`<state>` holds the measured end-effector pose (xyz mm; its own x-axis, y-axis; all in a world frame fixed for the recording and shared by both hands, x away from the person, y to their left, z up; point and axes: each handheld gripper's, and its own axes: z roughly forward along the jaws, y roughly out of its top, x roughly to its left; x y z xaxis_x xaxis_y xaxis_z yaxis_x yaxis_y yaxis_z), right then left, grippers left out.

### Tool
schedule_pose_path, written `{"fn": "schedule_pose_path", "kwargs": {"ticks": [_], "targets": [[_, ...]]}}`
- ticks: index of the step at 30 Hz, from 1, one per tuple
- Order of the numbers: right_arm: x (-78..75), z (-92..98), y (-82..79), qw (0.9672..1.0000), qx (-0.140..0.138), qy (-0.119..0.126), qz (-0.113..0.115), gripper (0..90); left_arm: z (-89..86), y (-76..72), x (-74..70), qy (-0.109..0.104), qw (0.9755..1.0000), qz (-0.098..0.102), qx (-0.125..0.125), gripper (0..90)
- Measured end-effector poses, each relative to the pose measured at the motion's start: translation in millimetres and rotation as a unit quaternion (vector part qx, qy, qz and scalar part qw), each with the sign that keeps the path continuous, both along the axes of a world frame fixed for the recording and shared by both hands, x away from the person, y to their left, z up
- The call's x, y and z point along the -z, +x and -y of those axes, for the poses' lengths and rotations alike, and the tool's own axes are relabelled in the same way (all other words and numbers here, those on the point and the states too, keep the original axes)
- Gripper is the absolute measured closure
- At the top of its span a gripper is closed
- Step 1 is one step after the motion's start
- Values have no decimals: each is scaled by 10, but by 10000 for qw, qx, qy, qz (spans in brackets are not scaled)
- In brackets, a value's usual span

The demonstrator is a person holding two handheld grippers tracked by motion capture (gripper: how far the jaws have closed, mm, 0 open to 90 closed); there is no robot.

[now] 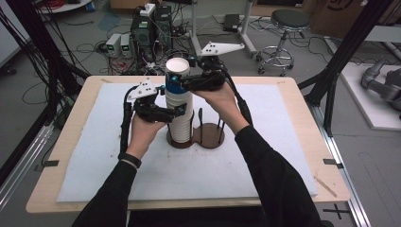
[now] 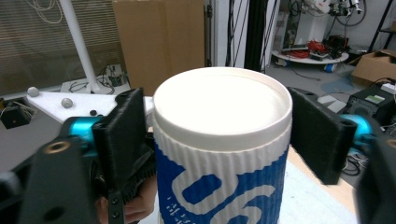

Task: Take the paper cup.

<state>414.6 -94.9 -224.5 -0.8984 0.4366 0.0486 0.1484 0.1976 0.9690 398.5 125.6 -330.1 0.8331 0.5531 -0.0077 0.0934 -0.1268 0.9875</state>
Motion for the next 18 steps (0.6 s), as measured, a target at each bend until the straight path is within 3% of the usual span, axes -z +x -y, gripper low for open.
{"fn": "schedule_pose_path", "kwargs": {"ticks": [9, 18], "targets": [[-16, 10, -16, 9999, 73, -37, 105, 301, 3, 0, 1, 2, 10000, 9, -4, 115], [-103, 34, -46, 9996, 135, 134, 231, 303, 4, -1, 1, 15, 10000, 9, -12, 116]]}}
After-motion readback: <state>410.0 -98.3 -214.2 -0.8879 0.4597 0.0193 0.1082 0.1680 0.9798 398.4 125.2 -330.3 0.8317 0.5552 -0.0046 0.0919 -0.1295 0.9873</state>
